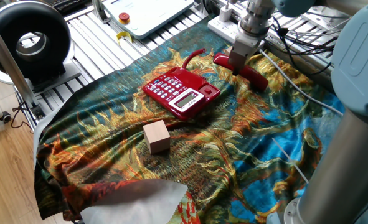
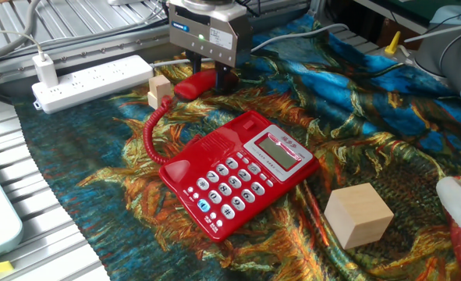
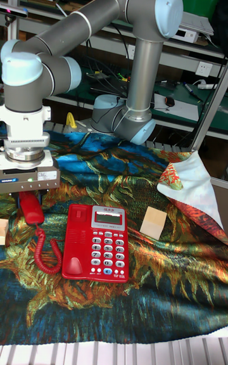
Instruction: Place the handset of the telephone on the corresponding phone cradle
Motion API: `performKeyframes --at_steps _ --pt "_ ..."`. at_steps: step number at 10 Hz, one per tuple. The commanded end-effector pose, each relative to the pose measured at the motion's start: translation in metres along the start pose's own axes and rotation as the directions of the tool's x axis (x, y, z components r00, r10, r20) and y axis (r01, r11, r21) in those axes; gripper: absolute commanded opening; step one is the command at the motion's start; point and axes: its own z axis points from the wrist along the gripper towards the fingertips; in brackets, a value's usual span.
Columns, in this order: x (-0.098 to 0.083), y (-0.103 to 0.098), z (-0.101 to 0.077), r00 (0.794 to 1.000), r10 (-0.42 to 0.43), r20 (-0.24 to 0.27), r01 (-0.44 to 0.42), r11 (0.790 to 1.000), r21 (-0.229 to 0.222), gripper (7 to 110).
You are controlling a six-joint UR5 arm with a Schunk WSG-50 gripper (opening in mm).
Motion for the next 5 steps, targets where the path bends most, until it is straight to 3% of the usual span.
performKeyframes --at_steps 1,5 --pt "-0.0035 0.0014 -0.0137 1.000 0.017 0.010 -0.017 1.000 -0.010 7" --pt "-0.0071 0.0029 -0.0183 0.999 0.022 0.028 -0.022 1.000 -0.015 7"
